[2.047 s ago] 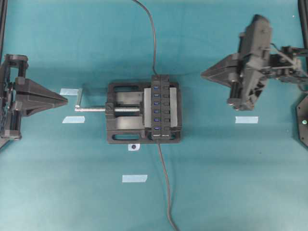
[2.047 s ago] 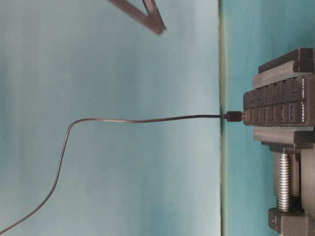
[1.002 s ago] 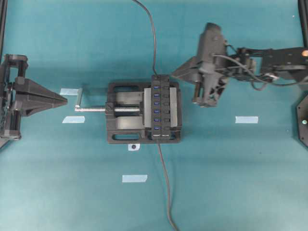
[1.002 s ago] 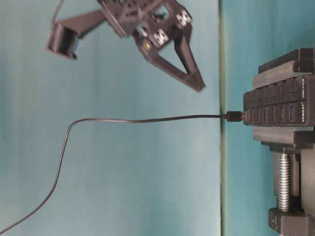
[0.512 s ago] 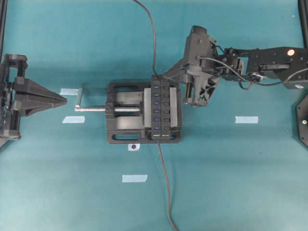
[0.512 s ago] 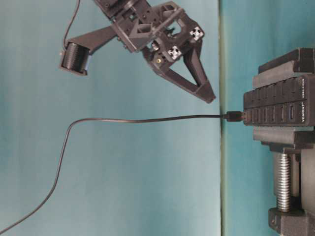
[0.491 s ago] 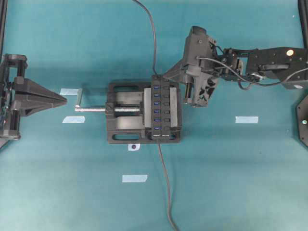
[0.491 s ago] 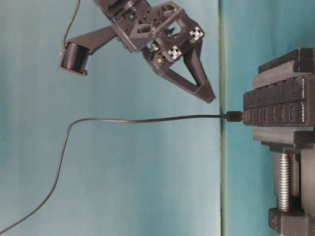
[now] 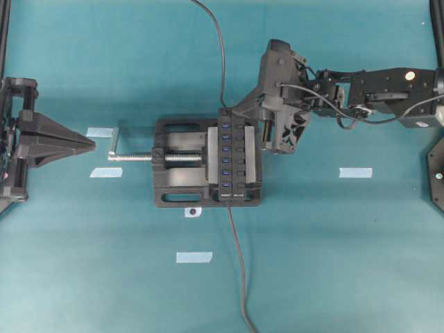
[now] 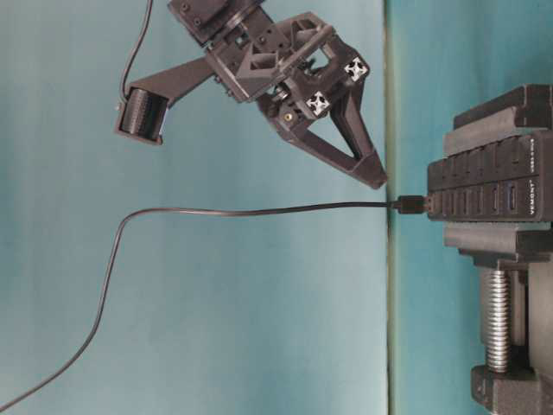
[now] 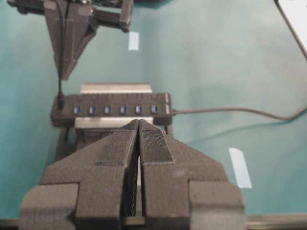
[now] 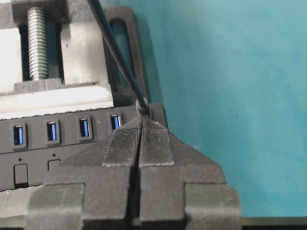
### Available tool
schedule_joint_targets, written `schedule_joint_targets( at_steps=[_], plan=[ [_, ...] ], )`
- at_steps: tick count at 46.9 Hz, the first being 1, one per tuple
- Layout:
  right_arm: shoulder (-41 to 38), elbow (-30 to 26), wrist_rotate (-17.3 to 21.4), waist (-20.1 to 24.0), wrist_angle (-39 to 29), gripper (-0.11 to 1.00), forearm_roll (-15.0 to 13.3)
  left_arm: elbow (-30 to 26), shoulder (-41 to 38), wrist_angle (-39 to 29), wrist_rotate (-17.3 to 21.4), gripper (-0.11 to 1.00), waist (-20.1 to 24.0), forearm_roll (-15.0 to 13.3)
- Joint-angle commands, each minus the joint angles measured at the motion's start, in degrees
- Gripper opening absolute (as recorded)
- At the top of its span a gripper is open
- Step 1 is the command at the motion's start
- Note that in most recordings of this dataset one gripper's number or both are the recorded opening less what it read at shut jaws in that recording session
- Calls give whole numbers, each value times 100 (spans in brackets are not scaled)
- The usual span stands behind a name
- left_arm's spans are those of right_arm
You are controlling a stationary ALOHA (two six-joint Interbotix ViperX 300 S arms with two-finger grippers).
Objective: Insert the USB into the front port of the fixed hub.
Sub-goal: 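Lower the open right gripper over the USB plug at the hub's end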
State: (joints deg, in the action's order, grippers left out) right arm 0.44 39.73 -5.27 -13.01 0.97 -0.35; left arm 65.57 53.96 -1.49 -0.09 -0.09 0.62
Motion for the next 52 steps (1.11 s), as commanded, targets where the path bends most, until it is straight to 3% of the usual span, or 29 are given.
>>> schedule_joint_targets(
  at_steps=[1,14,20,24,32,35,52],
  plan=[
    [70,-141,-62,-9,-70,-6,0,-62,-18,26,-9,0,0,9],
    [18,-176,-97,18,-211,0,-9,-35,-26,26,-9,0,-9,9],
    [-26,-237,-88,18,-229,10,-9,-35,-26,26,-9,0,0,9],
    [-70,-290,-70,18,-246,26,-9,-35,-26,26,-9,0,-9,18],
    [-158,-422,-70,18,-246,73,-9,-26,-18,26,-9,0,0,9],
    [-185,-466,-70,18,-255,85,-9,-35,-18,26,-9,0,0,18],
    [-272,-580,-88,-18,-229,79,-9,0,18,18,-9,0,0,9]
  ],
)
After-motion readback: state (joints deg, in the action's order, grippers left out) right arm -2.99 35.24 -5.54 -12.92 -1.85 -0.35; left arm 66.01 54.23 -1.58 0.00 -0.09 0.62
